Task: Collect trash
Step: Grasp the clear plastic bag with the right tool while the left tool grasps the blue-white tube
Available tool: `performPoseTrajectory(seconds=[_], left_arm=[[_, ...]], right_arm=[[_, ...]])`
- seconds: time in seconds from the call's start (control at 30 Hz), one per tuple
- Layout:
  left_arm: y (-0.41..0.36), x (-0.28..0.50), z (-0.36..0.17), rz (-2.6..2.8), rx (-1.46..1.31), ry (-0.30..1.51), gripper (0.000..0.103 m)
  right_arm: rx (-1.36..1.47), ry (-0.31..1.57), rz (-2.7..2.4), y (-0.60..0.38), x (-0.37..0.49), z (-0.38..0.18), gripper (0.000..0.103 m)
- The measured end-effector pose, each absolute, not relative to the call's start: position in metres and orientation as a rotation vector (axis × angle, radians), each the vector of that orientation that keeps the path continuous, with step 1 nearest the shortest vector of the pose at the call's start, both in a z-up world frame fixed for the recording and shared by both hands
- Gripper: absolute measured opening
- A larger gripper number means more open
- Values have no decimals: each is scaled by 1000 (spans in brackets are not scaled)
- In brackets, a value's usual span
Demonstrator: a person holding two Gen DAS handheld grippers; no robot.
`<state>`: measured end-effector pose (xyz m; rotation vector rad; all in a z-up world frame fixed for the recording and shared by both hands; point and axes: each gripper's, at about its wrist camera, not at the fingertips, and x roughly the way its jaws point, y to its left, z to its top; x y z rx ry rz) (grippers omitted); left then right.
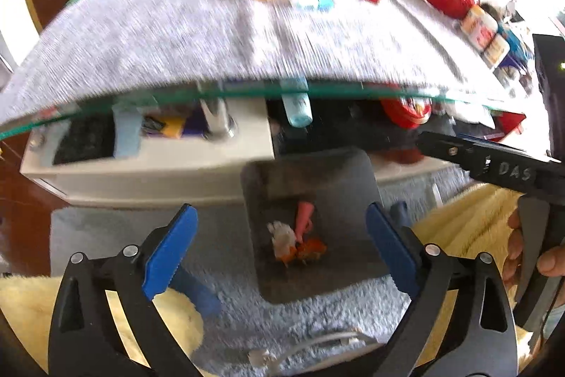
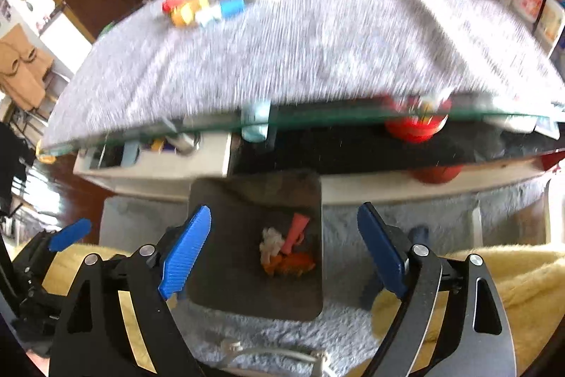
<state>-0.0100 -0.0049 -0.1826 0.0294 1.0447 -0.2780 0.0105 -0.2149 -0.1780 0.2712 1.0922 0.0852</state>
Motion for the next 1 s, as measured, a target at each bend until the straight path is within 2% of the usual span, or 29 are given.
performPoseTrajectory(seconds=[0.07,0.4,0.77,0.9,0.97,1.0], left_arm=[[-3,-6,-173,-273,34,1012,92],[-1,40,-139,-233,46,945,92],[-12,110,-131,-217,97,940,92],[-15,131,-139,-222,85,967,92],[-18,138,-142,-229,84,978,92],[-20,143,-144,-234,83,984,92]], right_arm=[[287,1057,82,-222,17,-165,90],[239,953,72,-233,72,-123,90],[232,980,138,-223,146,-133,90],[235,993,159,-215,170,-143,85],[244,1013,176,-211,183,-151,72],[243,1018,178,-211,187,-153,70]])
